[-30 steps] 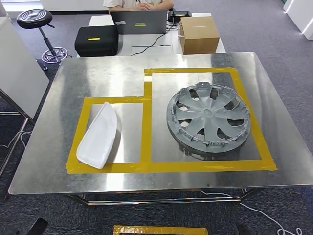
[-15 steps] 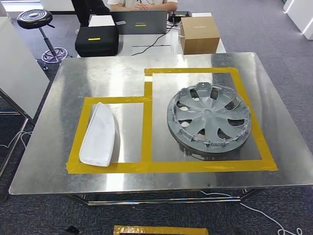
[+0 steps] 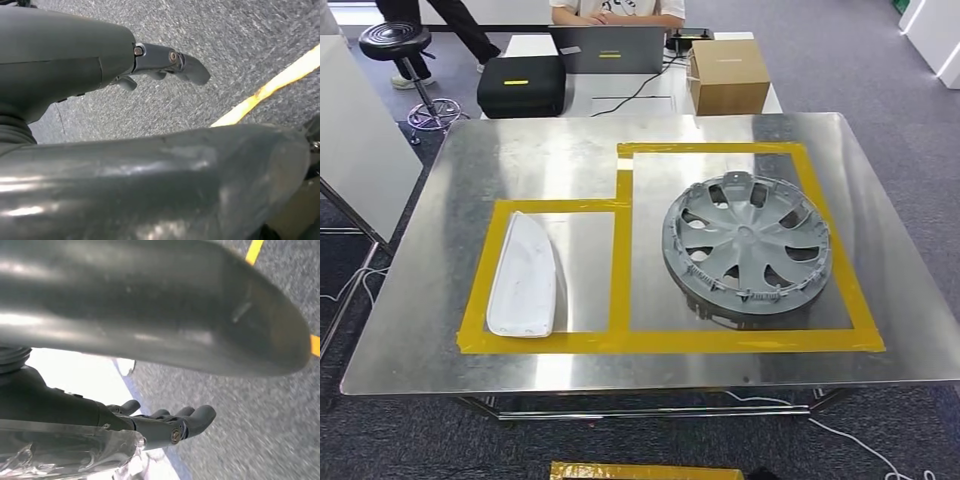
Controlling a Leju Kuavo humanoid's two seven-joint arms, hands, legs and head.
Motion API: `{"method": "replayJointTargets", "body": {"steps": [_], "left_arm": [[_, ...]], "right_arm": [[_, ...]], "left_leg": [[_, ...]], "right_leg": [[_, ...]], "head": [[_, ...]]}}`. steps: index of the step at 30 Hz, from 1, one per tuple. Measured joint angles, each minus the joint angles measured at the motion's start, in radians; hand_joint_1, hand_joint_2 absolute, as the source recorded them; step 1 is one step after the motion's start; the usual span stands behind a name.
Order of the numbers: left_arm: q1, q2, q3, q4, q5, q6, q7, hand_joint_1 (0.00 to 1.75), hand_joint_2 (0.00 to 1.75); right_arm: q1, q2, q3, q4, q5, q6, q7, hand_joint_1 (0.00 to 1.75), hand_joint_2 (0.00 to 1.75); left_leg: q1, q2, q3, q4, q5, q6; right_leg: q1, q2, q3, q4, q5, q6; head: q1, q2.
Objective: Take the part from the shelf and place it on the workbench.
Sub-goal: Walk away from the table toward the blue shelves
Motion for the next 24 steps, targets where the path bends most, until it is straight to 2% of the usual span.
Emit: {"method": "replayJointTargets", "body": {"steps": [1,2,3,5,6,7,8,9,11,12,13,14,17,18,19,21,22,23,24], "left_arm": [[0.000,0.000,-0.002,0.000,0.000,0.000,0.000,0.00,0.00],[-0.001,0.000,-0.004,0.001,0.000,0.000,0.000,0.00,0.00],[-0.001,0.000,-0.005,0.001,0.000,0.000,0.000,0.00,0.00],[-0.001,-0.001,-0.013,0.001,0.000,0.003,0.005,0.00,0.00],[0.000,-0.002,-0.021,0.001,0.000,0.007,0.011,0.00,0.00],[0.002,-0.003,-0.034,0.001,0.000,0.014,0.018,0.00,0.00],[0.003,-0.004,-0.049,0.001,0.000,0.023,0.027,0.00,0.00],[0.002,-0.006,-0.065,0.001,0.001,0.031,0.034,0.00,0.00],[0.001,-0.012,-0.094,0.001,0.004,0.044,0.045,0.00,0.00],[0.001,-0.013,-0.104,0.001,0.005,0.047,0.049,0.00,0.00],[0.002,-0.015,-0.114,0.001,0.005,0.050,0.053,0.00,0.00],[0.002,-0.016,-0.124,0.001,0.004,0.052,0.056,0.00,0.00],[-0.002,-0.016,-0.156,0.001,-0.001,0.055,0.060,0.00,0.00],[-0.005,-0.016,-0.164,0.001,0.000,0.055,0.060,0.00,0.00],[-0.008,-0.016,-0.169,0.001,0.000,0.055,0.060,0.00,0.00],[-0.009,-0.015,-0.173,0.001,0.004,0.055,0.061,0.00,0.00],[-0.007,-0.015,-0.173,0.001,0.006,0.055,0.061,0.00,0.00],[-0.005,-0.015,-0.173,0.001,0.007,0.056,0.061,0.00,0.00],[-0.004,-0.015,-0.173,0.001,0.008,0.058,0.061,0.00,0.00]], "right_arm": [[-0.002,0.000,0.006,0.000,0.000,0.000,0.000,0.00,0.00],[-0.004,0.000,0.012,0.000,0.000,0.000,0.000,0.00,0.00],[-0.005,0.001,0.017,0.001,0.000,0.000,0.000,0.00,0.00],[-0.004,0.002,0.027,0.001,0.007,-0.002,0.008,0.00,0.00],[-0.003,0.001,0.034,0.001,0.013,-0.005,0.015,0.00,0.00],[-0.002,0.000,0.042,0.001,0.018,-0.008,0.022,0.00,0.00],[-0.001,-0.002,0.051,0.001,0.020,-0.010,0.027,0.00,0.00],[-0.001,-0.003,0.061,0.001,0.017,-0.011,0.029,0.00,0.00],[-0.002,-0.004,0.073,0.001,-0.005,-0.010,0.022,0.00,0.00],[-0.001,-0.004,0.074,0.001,-0.023,-0.010,0.015,0.00,0.00],[-0.001,-0.004,0.073,0.001,-0.042,-0.010,0.006,0.00,0.00],[-0.001,-0.003,0.070,0.001,-0.060,-0.010,-0.003,0.00,0.00],[-0.003,-0.001,0.058,0.001,-0.089,-0.012,-0.018,0.00,0.00],[-0.003,0.000,0.054,0.001,-0.091,-0.014,-0.021,0.00,0.00],[-0.003,0.000,0.052,0.001,-0.091,-0.015,-0.022,0.00,0.00],[-0.003,0.002,0.049,0.001,-0.092,-0.016,-0.024,0.00,0.00],[-0.003,0.003,0.047,0.001,-0.095,-0.017,-0.026,0.00,0.00],[-0.003,0.003,0.043,0.001,-0.098,-0.017,-0.028,0.00,0.00],[-0.003,0.003,0.040,0.001,-0.102,-0.018,-0.029,0.00,0.00]], "left_leg": [[0.002,-0.001,-0.001,0.008,-0.005,-0.009],[0.003,-0.002,-0.003,0.016,-0.009,-0.016],[0.003,-0.003,-0.005,0.022,-0.012,-0.022],[0.004,-0.004,-0.007,0.025,-0.008,-0.029],[0.006,-0.004,-0.010,0.027,-0.009,-0.032],[0.007,-0.003,-0.017,0.041,-0.022,-0.036],[0.007,-0.002,-0.034,0.077,-0.051,-0.040],[0.008,-0.002,-0.061,0.138,-0.093,-0.043],[0.008,-0.002,-0.130,0.299,-0.180,-0.048],[0.008,-0.002,-0.151,0.355,-0.202,-0.048],[0.008,-0.002,-0.153,0.372,-0.203,-0.048],[0.008,-0.002,-0.133,0.345,-0.182,-0.046],[0.007,0.001,0.004,0.122,-0.089,-0.035],[0.006,0.002,0.035,0.068,-0.073,-0.031],[0.005,0.002,0.049,0.040,-0.067,-0.028],[0.005,0.002,0.045,0.026,-0.062,-0.023],[0.006,0.003,0.040,0.022,-0.058,-0.019],[0.007,0.003,0.034,0.018,-0.051,-0.013],[0.007,0.004,0.027,0.015,-0.043,-0.007]], "right_leg": [[-0.004,0.001,0.050,-0.089,0.029,0.007],[-0.007,0.006,0.090,-0.156,0.050,0.006],[-0.009,0.010,0.113,-0.193,0.059,0.000],[-0.005,0.016,0.116,-0.197,0.062,-0.024],[-0.004,0.015,0.113,-0.195,0.065,-0.033],[-0.004,0.013,0.110,-0.196,0.069,-0.041],[-0.005,0.010,0.107,-0.199,0.074,-0.048],[-0.006,0.008,0.103,-0.201,0.079,-0.054],[-0.005,0.002,0.092,-0.203,0.087,-0.061],[-0.006,0.000,0.086,-0.203,0.091,-0.061],[-0.006,-0.001,0.082,-0.203,0.094,-0.060],[-0.008,-0.002,0.078,-0.204,0.098,-0.058],[-0.012,-0.001,0.073,-0.206,0.109,-0.044],[-0.012,-0.001,0.070,-0.206,0.114,-0.037],[-0.012,-0.002,0.066,-0.207,0.120,-0.030],[-0.011,-0.004,0.057,-0.211,0.132,-0.014],[-0.012,-0.005,0.049,-0.206,0.125,-0.009],[-0.011,-0.006,0.035,-0.179,0.100,-0.006],[-0.010,-0.006,0.012,-0.125,0.057,-0.004]], "head": [[0.001,0.000],[0.001,0.000],[-0.001,0.000],[-0.006,0.000],[-0.008,0.000],[-0.009,0.000],[-0.010,0.000],[-0.012,0.000],[-0.014,0.000],[-0.014,0.000],[-0.014,0.000],[-0.014,0.000],[-0.015,0.000],[-0.016,0.000],[-0.017,0.000],[-0.017,0.000],[-0.017,0.000],[-0.016,0.000],[-0.013,0.000]]}}
